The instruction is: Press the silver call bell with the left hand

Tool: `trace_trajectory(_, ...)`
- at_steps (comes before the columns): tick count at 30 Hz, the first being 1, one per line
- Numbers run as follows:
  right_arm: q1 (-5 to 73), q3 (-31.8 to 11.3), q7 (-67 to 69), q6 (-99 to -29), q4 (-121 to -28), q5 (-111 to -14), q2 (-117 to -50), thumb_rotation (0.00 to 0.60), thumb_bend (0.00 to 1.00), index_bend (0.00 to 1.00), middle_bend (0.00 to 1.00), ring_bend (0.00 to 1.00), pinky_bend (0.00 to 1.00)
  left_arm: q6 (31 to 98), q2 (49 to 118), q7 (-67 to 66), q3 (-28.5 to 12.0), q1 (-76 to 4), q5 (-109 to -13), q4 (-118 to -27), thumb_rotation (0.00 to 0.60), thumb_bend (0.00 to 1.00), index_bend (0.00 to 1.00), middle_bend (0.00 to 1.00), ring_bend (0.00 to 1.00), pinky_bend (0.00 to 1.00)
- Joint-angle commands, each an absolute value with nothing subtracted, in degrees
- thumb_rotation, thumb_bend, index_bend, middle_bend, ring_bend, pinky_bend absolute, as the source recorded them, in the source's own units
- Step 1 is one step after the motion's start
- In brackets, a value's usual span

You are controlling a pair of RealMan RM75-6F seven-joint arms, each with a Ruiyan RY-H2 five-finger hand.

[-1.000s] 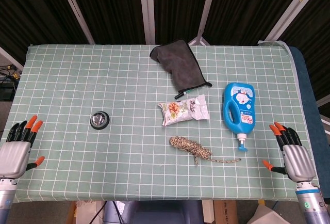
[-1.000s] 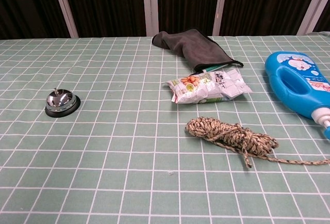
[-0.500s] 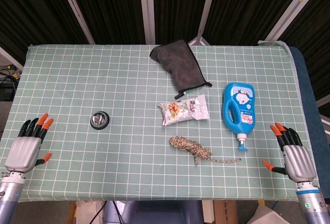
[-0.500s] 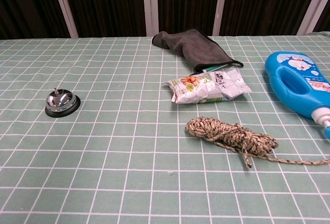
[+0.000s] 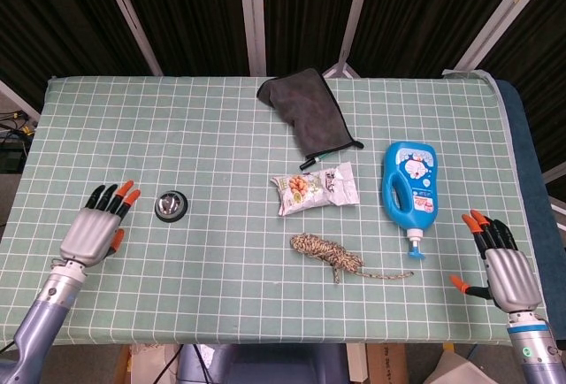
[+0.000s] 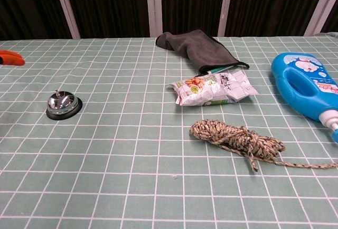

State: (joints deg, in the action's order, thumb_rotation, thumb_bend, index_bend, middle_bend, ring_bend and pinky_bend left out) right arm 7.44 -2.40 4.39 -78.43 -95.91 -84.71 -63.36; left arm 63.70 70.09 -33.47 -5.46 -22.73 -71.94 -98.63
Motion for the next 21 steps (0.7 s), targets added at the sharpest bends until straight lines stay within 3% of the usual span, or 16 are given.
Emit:
trace_trajectory(1, 7.46, -2.4, 4.56, -78.37, -95.93, -84.73, -63.31, 0.6, 0.22, 0.0, 0.0, 0.0, 0.0, 60.91, 72.65, -36.36, -6.29, -25.53, -68.53, -97.34, 0.6, 0.7, 0.0, 0.0, 0.0, 0.0)
trace_trajectory(21, 7.46, -2.38, 5.0, -78.31, -95.96, -84.76, -63.17, 0.6, 0.22, 0.0, 0.0, 0.0, 0.0, 57.94, 77.59, -38.72, -4.39, -29.73, -62.1, -92.53, 0.6, 0.71, 0.0, 0.0, 0.0, 0.0)
